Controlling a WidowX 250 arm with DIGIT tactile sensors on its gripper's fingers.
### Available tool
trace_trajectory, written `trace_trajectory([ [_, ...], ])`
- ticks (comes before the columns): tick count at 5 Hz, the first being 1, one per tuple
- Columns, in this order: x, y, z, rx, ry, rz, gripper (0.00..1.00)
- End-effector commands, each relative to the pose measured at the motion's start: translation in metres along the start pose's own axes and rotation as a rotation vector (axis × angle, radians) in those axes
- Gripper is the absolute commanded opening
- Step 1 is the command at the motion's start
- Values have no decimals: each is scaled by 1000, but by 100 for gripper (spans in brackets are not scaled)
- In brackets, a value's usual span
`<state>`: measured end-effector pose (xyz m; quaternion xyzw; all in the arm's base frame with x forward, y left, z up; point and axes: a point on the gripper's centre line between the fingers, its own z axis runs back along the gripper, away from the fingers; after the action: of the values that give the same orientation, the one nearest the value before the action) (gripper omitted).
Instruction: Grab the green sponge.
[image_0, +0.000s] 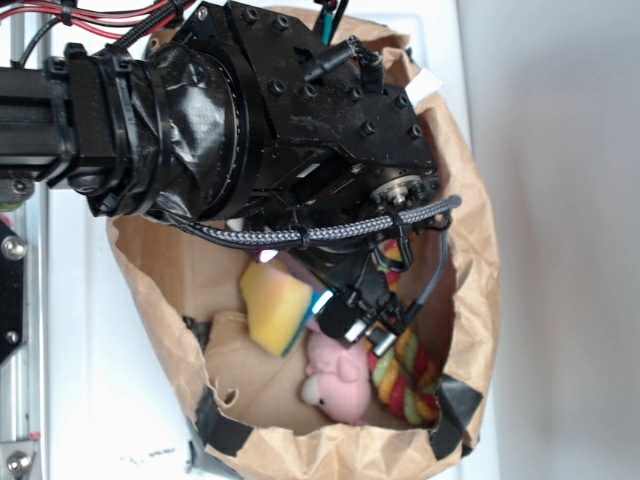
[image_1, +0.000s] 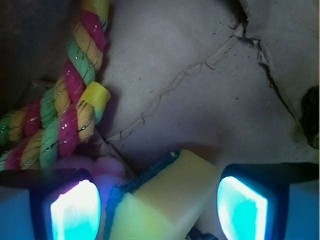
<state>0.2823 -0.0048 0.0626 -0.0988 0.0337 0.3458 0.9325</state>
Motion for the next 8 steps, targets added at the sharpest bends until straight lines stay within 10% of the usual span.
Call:
trace_trajectory([
  [1, -14, -13, -9, 31, -3, -130, 100],
  [4, -14, -12, -18, 64, 9, -136, 100],
  [6, -18, -12, -18, 90, -45, -204, 0],
  [8, -15, -12, -9, 80, -72, -214, 0],
])
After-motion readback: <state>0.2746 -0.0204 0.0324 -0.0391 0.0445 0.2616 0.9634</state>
